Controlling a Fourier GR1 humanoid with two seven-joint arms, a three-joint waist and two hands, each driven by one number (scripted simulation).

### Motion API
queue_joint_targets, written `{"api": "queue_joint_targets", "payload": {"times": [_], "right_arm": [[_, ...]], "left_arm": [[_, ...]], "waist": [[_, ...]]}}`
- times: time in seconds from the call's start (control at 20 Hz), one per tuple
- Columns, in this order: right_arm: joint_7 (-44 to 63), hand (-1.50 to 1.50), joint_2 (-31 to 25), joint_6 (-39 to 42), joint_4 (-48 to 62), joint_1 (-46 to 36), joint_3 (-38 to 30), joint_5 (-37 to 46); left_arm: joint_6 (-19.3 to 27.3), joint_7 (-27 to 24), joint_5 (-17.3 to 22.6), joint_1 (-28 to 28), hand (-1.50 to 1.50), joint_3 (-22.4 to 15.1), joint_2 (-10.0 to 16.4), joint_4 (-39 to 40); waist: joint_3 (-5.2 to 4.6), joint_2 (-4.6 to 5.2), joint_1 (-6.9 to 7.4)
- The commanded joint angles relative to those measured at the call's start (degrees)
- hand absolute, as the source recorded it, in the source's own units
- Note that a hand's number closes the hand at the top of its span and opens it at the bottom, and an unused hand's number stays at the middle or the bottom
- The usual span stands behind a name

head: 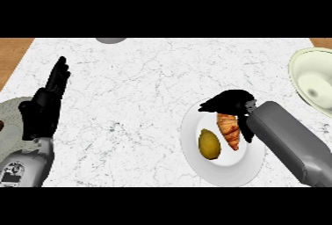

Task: Pick the croissant from the plate and place it in the bowl

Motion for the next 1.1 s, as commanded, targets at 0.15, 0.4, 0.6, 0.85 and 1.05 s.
{"api": "queue_joint_targets", "payload": {"times": [0.15,0.4,0.6,0.85,1.05], "right_arm": [[-4.77,-1.50,3.58,-6.23,7.42,2.12,-0.83,7.18],[-11.95,1.50,3.10,-12.64,10.22,2.00,0.55,11.51],[-10.35,1.50,5.82,-12.37,9.64,2.57,-0.88,13.10],[-10.94,1.50,6.95,-7.26,6.36,1.24,-4.08,11.68],[-18.41,1.50,4.24,-12.54,8.17,1.31,-5.65,13.29]], "left_arm": [[-2.44,-5.34,0.97,2.39,0.00,2.82,-0.94,2.35],[-1.43,2.35,-2.01,-1.45,0.00,0.28,-2.27,-1.67],[-2.82,0.74,-1.39,-3.13,0.00,3.21,-1.11,2.80],[-2.21,-3.97,-2.90,1.53,0.00,1.70,-3.24,2.67],[-3.19,-1.27,-1.98,1.50,0.00,3.21,-2.69,-0.29]], "waist": [[-0.01,0.10,0.15],[0.03,0.13,0.22],[0.00,0.05,-0.20],[-0.05,-0.18,-0.52],[-0.01,-0.08,-0.08]]}}
